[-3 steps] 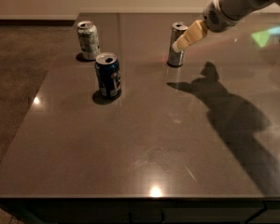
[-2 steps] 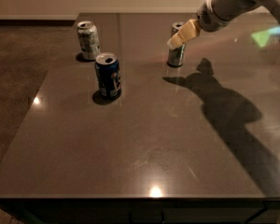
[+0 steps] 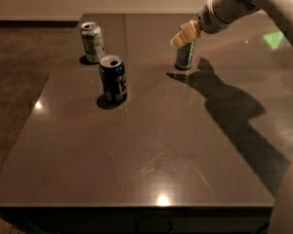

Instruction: Move redbull can near pepsi can

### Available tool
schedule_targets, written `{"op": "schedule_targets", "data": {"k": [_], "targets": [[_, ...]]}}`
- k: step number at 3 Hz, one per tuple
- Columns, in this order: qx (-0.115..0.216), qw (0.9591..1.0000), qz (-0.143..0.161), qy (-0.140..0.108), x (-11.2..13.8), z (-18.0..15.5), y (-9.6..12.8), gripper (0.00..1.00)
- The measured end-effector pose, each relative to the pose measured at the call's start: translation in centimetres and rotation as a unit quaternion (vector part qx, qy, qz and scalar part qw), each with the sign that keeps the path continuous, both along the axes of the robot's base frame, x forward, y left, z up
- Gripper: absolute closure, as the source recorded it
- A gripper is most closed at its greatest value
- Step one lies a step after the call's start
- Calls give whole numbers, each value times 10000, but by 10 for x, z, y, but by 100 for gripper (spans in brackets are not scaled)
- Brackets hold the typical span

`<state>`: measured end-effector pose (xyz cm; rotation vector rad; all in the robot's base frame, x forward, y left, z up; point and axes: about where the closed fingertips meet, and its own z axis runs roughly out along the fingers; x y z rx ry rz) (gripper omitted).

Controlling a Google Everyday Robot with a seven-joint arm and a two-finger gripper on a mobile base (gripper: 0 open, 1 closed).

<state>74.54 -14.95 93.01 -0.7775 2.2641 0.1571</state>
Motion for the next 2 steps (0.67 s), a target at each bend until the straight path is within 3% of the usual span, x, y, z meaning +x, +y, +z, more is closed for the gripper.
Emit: {"op": "schedule_targets", "data": {"k": [2], "targets": [[164, 9998, 144, -9, 5, -3, 7, 64]]}}
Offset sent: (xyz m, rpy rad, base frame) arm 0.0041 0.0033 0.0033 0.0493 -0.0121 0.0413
